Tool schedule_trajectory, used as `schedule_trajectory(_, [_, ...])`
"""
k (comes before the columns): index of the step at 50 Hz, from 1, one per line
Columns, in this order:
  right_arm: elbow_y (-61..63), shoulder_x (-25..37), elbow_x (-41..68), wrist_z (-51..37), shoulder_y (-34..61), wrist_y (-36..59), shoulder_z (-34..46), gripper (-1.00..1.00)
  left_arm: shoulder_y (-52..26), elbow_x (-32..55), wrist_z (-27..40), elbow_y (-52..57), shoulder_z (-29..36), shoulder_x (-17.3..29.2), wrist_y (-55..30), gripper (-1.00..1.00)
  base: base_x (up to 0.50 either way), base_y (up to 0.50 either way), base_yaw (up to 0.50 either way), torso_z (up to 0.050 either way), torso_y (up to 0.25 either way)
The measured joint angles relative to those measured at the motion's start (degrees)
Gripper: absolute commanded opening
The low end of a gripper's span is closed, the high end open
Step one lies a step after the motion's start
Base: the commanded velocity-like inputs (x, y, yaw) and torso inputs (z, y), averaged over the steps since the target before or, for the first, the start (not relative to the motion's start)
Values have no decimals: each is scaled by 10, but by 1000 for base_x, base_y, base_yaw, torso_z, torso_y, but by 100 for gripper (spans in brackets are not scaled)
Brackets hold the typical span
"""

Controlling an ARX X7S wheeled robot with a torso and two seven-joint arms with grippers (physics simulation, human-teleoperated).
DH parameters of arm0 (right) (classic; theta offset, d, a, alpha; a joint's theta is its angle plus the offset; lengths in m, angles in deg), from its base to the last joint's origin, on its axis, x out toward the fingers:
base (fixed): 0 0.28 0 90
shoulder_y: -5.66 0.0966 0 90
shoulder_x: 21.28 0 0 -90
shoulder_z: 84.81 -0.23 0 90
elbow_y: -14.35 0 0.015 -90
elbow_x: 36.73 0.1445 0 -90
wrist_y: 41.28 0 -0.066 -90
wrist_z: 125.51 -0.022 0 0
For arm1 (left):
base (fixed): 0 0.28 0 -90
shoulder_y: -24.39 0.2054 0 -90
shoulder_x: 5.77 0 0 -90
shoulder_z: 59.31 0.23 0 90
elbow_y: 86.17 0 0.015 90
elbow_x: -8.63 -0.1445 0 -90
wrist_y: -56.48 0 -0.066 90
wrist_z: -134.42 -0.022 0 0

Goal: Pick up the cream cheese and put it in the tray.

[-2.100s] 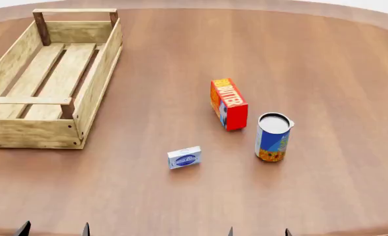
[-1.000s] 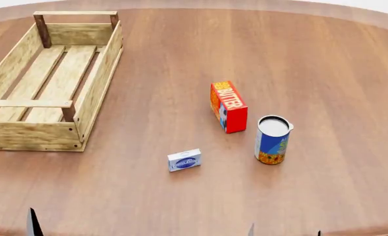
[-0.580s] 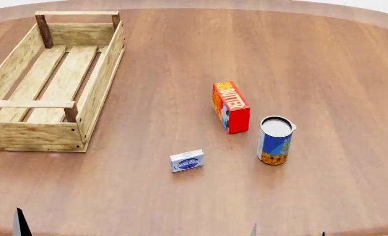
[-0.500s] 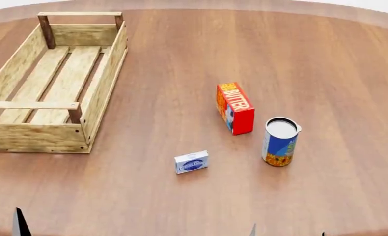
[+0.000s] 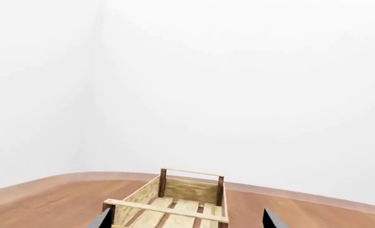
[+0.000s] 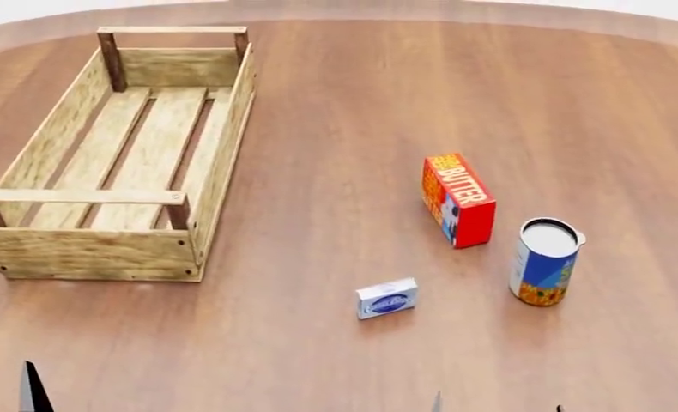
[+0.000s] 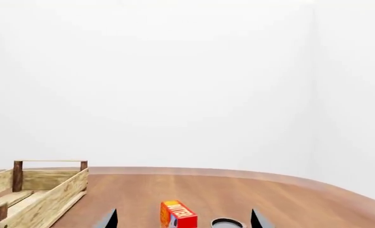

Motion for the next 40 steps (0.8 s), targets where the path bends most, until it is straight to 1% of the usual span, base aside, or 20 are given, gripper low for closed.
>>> schedule_trajectory(40, [3,17,1,-18,1,5,22,100,-2,4,22,-1,15,14,3,100,79,210,0,0,0])
